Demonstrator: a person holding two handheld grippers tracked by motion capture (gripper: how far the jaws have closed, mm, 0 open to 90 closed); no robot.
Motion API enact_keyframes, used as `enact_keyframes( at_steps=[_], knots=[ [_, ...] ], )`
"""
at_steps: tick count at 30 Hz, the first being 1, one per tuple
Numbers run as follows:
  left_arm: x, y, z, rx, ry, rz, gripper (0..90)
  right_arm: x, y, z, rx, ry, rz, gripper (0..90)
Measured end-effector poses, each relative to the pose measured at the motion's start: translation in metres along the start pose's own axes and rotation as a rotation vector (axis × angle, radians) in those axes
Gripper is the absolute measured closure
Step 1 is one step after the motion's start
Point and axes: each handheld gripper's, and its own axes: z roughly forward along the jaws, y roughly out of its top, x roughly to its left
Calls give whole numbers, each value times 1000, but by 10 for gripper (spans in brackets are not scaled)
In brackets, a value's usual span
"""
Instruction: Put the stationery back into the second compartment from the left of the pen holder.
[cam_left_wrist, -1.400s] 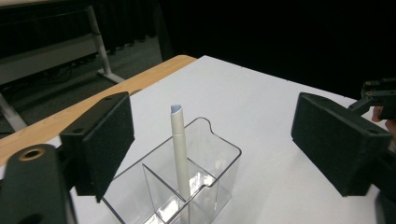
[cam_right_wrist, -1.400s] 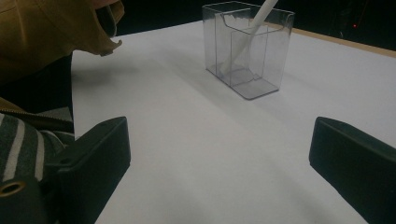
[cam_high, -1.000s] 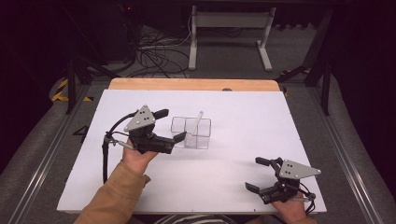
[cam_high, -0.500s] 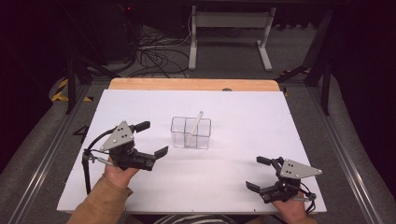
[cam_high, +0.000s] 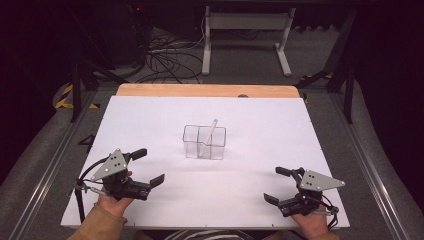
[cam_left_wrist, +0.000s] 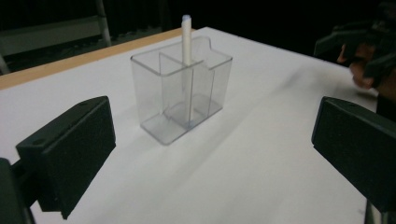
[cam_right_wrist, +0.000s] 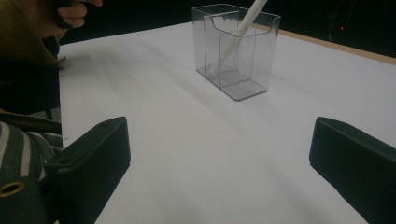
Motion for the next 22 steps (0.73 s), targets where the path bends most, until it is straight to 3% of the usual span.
enact_keyframes(
  at_steps=[3,6,11,15,22],
  knots=[
    [-1,-9,-1,24,10,38,5,0,0,0,0,-3,4,57],
    [-1,-17,-5,14,9,26,5,-1,0,0,2,-4,9,55],
    [-1,-36,-11,21,35,-51,6,-1,-1,0,1,-5,14,54],
    [5,-46,-15,17,25,-113,6,-1,-2,1,7,-3,14,54],
    [6,-46,-18,15,73,-63,7,-1,-2,1,6,-6,14,54]
  ],
)
